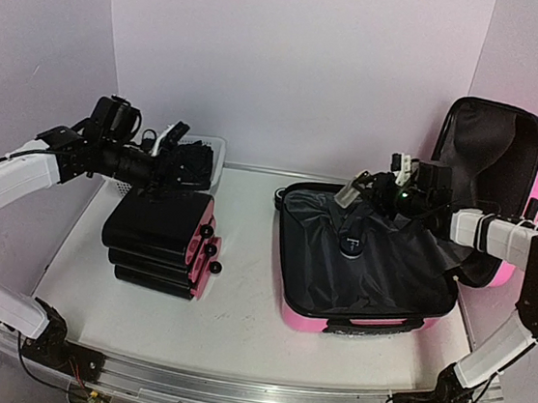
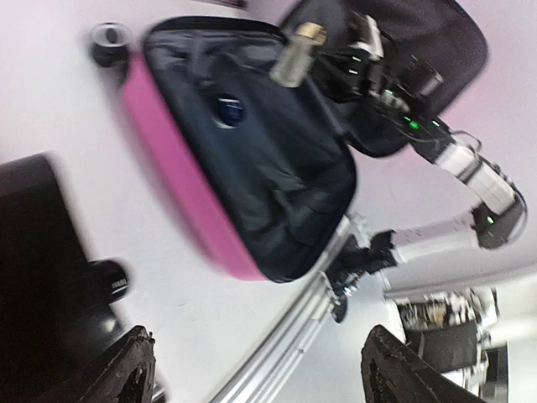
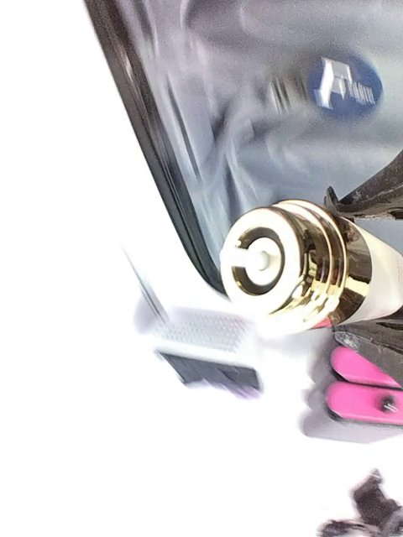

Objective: Open, take out, and arrange the luggage

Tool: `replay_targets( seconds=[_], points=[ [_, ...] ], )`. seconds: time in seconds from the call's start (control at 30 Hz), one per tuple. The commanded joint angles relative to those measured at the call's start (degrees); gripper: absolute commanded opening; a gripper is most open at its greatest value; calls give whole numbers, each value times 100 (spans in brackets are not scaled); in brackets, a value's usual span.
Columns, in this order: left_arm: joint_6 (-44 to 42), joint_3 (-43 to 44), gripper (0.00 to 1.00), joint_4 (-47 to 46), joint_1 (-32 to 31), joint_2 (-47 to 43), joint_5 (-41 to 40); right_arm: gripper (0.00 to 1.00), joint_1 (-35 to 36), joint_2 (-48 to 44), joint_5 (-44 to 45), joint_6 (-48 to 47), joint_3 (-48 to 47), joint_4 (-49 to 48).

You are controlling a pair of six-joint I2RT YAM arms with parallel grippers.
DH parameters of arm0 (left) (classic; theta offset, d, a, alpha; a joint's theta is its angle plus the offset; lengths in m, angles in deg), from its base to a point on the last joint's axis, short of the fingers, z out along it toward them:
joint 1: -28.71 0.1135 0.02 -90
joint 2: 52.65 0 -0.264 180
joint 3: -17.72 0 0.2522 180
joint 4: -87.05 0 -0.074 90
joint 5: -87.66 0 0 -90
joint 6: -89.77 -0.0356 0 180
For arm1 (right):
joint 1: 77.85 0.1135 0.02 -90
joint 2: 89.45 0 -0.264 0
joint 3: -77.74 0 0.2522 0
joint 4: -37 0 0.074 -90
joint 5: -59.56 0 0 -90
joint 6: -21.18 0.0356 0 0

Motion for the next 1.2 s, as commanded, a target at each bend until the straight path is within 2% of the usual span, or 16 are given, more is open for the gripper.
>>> replay_targets(
  seconds=[0.0,0.1,0.23,0.3,0.5,0.8,0.93,0.97,1.0,1.1,1.17],
  points=[
    [431,324,84,-1575,-823,535,810,16,997,-494,-1149,-251,-54,-485],
    [659,564,83,-2053,-1147,938,798,17,1698,-629,-850,-64,-17,-577],
    [538,776,85,-2146,-1334,1314,678,17,2262,-600,-799,737,90,-1509],
    [543,848,84,-2158,-1384,1458,752,16,2491,-510,-880,902,16,-1671],
    [699,848,80,-2397,-1478,1582,996,16,2696,-410,-945,1174,-80,-1901],
    [869,823,59,-2466,-1489,1673,845,15,2862,-171,-1061,1426,-261,-2186],
    [944,826,55,-2466,-1491,1789,691,13,2913,-138,-953,1439,-230,-2188],
    [988,855,56,-2403,-1467,1853,627,13,2916,-163,-820,1409,-183,-2088],
    [967,925,64,-2178,-1435,1935,521,14,2895,-230,-570,1206,-162,-1630],
    [524,1039,76,-1292,-1426,1958,-149,20,2887,-367,379,78,-527,718],
    [323,944,80,-899,-1419,1865,-595,30,2887,-359,869,-662,-817,1874]
  ],
)
